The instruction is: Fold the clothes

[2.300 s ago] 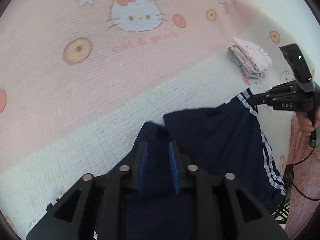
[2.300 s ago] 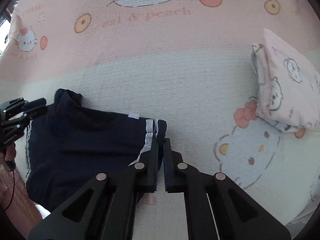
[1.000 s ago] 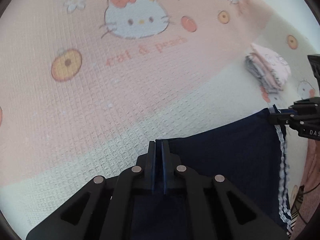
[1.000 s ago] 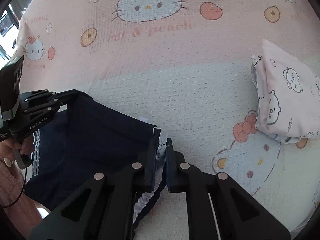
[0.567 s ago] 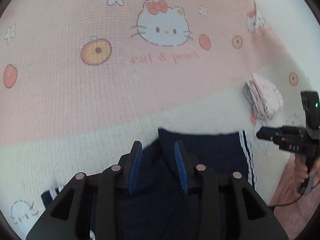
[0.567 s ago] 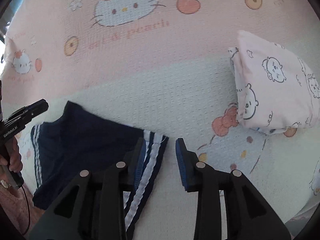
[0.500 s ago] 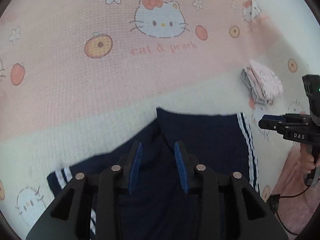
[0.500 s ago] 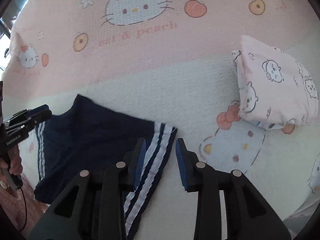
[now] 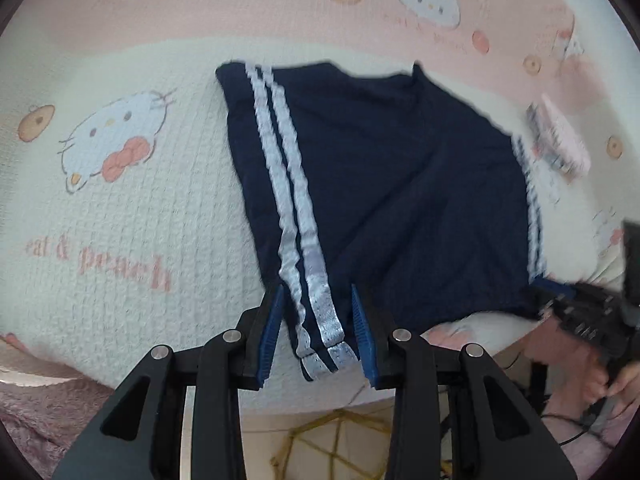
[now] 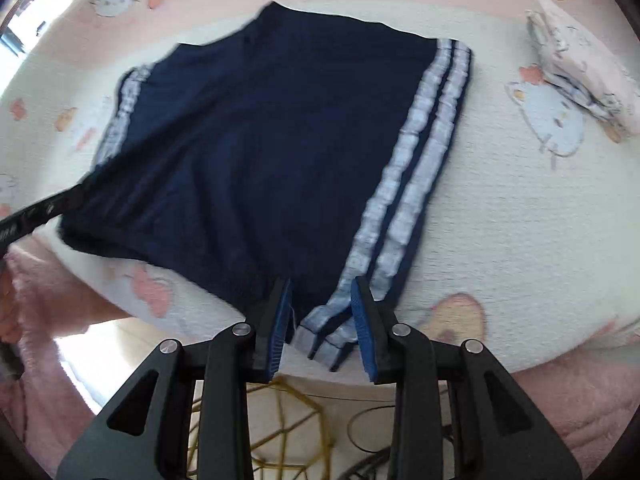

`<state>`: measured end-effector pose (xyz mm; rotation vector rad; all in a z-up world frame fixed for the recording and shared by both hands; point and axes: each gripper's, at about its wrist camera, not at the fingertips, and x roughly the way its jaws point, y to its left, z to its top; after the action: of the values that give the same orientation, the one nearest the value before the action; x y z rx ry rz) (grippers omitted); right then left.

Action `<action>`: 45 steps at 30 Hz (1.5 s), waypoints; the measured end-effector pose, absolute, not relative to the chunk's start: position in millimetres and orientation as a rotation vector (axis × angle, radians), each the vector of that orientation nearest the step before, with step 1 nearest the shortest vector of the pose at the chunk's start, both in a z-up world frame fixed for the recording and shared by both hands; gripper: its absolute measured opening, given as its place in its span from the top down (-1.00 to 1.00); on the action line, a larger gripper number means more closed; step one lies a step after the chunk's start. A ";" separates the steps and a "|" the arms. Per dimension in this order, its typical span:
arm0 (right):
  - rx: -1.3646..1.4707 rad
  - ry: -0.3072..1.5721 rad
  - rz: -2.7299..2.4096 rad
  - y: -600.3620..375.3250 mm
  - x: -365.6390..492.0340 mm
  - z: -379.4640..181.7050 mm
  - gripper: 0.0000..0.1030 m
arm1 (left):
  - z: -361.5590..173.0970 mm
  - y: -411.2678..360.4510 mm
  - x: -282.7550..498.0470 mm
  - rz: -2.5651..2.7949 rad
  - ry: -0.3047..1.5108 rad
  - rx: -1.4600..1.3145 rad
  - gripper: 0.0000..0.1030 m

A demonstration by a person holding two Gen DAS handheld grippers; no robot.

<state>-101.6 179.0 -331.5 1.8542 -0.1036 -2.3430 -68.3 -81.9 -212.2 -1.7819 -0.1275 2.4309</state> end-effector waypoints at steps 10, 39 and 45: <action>1.896 -0.206 -2.449 201.4 -118.0 -329.2 0.40 | -216.7 -112.2 -63.7 2.428 -0.395 -1.809 0.27; 1.712 -0.022 -2.427 132.6 -226.4 -304.6 0.35 | -189.4 -139.9 -140.6 2.501 -0.299 -1.726 0.22; 1.638 0.029 -2.381 120.6 -260.5 -290.9 0.32 | -233.9 -169.5 -208.5 2.387 -0.449 -1.759 0.23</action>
<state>-260.5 120.6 -290.9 1.6381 0.0293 -2.3810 -208.5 -169.5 -233.9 -1.7590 -0.4485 2.3870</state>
